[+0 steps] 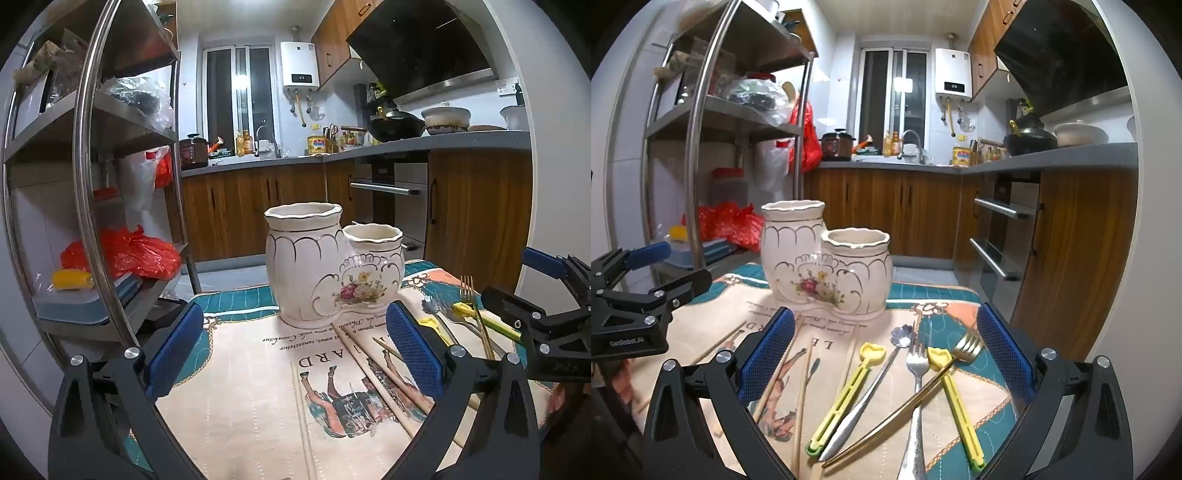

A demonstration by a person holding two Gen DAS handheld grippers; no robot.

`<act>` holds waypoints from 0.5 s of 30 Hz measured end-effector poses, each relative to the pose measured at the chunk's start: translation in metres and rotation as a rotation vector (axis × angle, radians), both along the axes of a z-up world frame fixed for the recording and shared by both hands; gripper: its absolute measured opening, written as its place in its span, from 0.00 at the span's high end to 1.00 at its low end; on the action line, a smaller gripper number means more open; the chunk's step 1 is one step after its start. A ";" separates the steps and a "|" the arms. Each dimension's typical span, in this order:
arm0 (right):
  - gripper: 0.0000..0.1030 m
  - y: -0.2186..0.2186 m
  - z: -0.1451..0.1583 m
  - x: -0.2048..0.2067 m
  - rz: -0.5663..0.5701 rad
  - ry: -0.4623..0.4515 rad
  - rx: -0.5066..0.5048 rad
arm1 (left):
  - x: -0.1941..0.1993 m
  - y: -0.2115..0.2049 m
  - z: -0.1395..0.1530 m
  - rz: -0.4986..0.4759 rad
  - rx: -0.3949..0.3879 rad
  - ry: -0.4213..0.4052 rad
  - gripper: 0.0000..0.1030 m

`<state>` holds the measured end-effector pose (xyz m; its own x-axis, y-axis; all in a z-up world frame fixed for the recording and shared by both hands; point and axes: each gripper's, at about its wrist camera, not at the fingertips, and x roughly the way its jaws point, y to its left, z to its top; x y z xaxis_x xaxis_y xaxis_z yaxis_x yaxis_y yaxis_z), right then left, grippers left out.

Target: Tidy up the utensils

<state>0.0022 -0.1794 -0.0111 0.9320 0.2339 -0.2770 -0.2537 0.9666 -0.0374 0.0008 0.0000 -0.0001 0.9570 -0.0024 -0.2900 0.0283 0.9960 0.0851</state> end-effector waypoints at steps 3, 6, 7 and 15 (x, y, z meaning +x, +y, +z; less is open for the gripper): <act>0.05 0.000 0.000 0.001 0.001 0.005 -0.002 | -0.001 0.000 0.000 -0.002 -0.002 -0.007 0.05; 0.05 0.000 0.001 0.001 -0.001 0.006 0.000 | 0.000 -0.001 0.000 -0.001 0.003 -0.002 0.05; 0.05 0.000 0.001 0.001 0.000 0.006 0.000 | 0.000 -0.001 0.000 -0.002 0.005 -0.002 0.05; 0.05 -0.001 -0.002 0.001 0.001 0.009 0.006 | -0.002 -0.001 -0.001 -0.002 -0.005 -0.001 0.05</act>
